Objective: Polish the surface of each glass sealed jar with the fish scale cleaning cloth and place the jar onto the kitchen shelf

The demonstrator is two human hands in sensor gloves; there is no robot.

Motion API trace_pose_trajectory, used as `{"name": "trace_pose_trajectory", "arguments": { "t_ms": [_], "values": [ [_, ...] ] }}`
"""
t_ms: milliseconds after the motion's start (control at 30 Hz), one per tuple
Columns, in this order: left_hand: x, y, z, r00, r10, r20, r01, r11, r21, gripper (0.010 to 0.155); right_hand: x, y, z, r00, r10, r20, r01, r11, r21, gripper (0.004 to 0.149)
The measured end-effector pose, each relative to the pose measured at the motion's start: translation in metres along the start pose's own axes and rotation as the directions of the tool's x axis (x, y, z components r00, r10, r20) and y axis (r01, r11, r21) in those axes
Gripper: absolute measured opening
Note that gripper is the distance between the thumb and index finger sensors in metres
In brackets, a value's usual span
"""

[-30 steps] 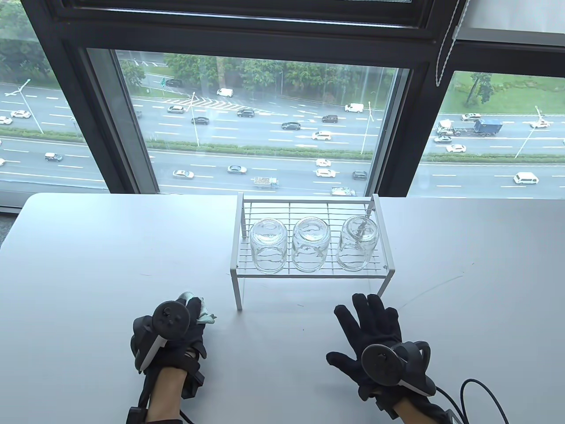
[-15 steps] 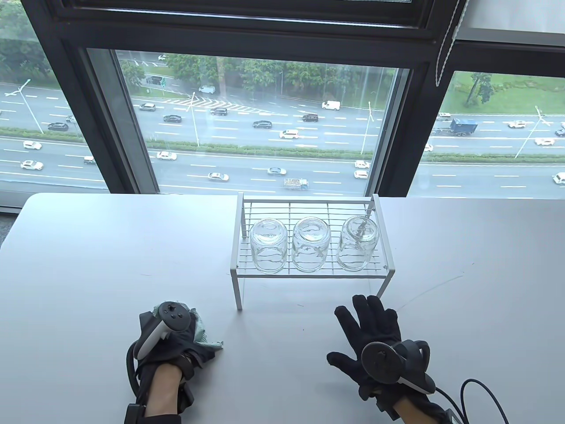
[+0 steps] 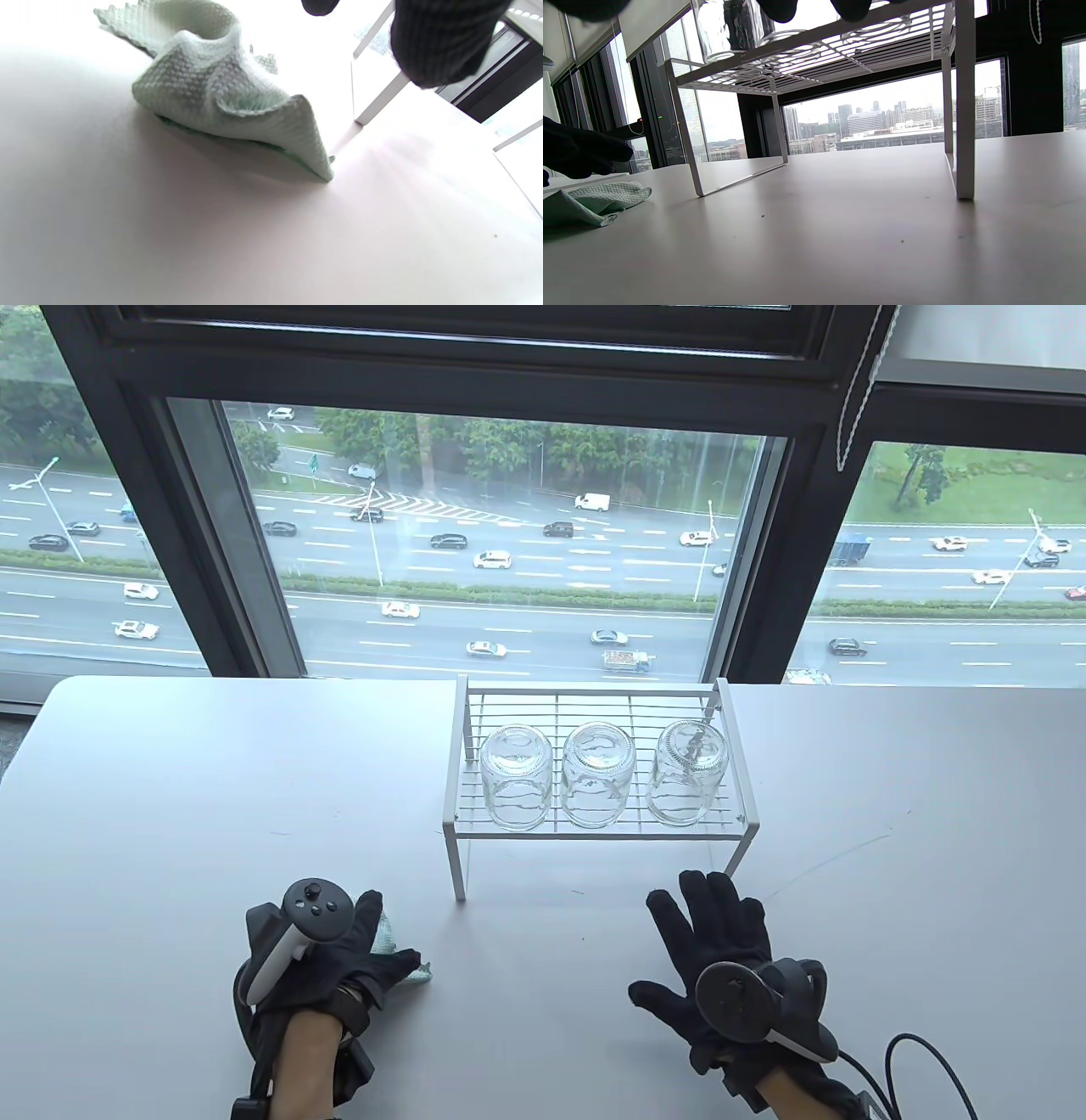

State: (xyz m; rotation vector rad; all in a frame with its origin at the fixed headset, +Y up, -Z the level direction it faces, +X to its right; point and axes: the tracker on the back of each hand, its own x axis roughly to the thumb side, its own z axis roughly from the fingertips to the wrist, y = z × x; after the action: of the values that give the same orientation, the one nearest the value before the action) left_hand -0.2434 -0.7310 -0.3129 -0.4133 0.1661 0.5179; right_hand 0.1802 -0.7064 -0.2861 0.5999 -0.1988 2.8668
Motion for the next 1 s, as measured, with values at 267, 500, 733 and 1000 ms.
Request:
{"name": "trace_pose_trajectory", "arguments": {
  "t_ms": [267,500,733,1000],
  "values": [
    [0.055,-0.003,0.03,0.926,-0.085,0.367,-0.009,0.969,0.247,0.087,-0.002,0.002,-0.002,1.0,0.009,-0.018,-0.009,1.0,0.01,0.091],
    [0.097,-0.028,0.043,0.799,-0.207,0.564,0.004,0.941,0.339,0.089,-0.004,0.0,-0.003,1.0,0.018,-0.024,-0.018,1.0,0.002,0.091],
    [0.115,-0.048,0.045,0.755,-0.245,0.608,0.063,0.95,0.304,0.091,-0.006,0.0,-0.004,0.999,0.025,-0.027,-0.025,1.0,-0.003,0.091],
    [0.118,-0.058,0.043,0.753,-0.234,0.615,0.108,0.966,0.235,0.093,-0.012,0.001,-0.006,0.999,0.035,-0.04,-0.035,0.999,0.009,0.09]
  ]
}}
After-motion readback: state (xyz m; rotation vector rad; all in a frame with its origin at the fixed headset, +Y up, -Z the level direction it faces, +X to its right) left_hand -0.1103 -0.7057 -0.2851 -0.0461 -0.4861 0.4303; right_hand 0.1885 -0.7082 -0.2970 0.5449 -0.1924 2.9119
